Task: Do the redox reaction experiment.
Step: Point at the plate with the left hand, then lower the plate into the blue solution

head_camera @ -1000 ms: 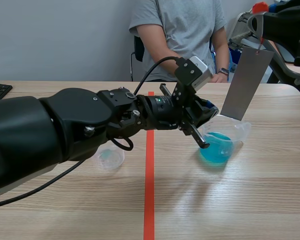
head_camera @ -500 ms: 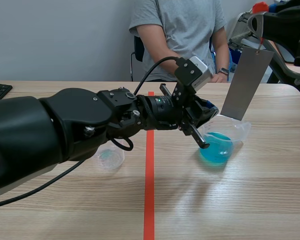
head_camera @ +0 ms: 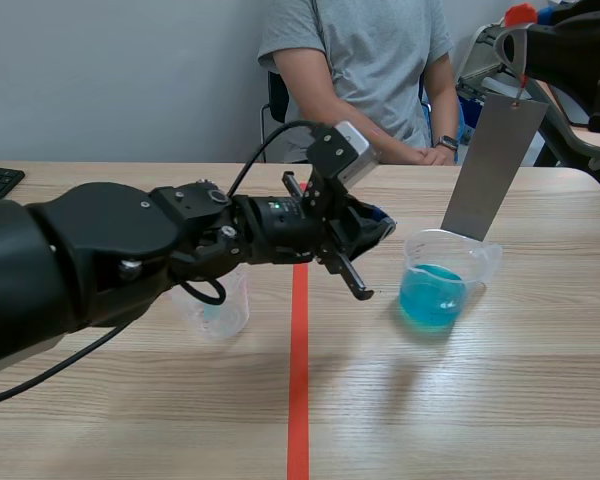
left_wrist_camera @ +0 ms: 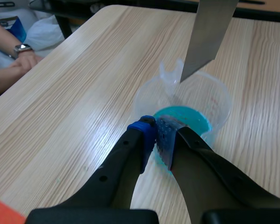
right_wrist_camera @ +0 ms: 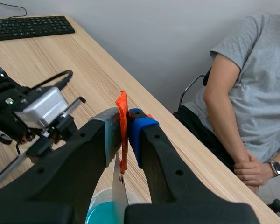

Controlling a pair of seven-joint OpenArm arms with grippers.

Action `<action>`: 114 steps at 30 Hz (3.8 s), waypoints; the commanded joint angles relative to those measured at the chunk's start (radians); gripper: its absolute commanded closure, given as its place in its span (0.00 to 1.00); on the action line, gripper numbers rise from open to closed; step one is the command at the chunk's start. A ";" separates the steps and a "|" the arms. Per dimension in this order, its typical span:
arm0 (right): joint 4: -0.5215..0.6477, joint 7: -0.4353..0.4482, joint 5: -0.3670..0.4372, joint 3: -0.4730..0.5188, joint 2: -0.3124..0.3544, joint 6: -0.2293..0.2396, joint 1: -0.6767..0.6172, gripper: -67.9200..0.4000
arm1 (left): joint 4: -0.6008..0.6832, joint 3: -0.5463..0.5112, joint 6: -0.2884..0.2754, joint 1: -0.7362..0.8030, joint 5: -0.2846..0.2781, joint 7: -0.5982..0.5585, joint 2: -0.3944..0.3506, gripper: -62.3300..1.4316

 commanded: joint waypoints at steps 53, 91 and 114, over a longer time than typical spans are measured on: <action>0.009 0.011 0.011 0.002 0.013 -0.002 0.020 0.97 | 0.766 -1.547 0.193 1.884 -0.066 -0.201 -0.613 0.90; -0.106 0.011 -0.194 -0.045 -0.167 0.039 0.076 0.97 | 0.766 -1.545 0.181 1.884 -0.066 -0.183 -0.576 0.90; -0.418 0.171 -0.392 -0.152 -0.269 0.042 0.167 0.97 | 0.763 -1.339 0.087 1.730 -0.058 -0.142 -0.435 0.90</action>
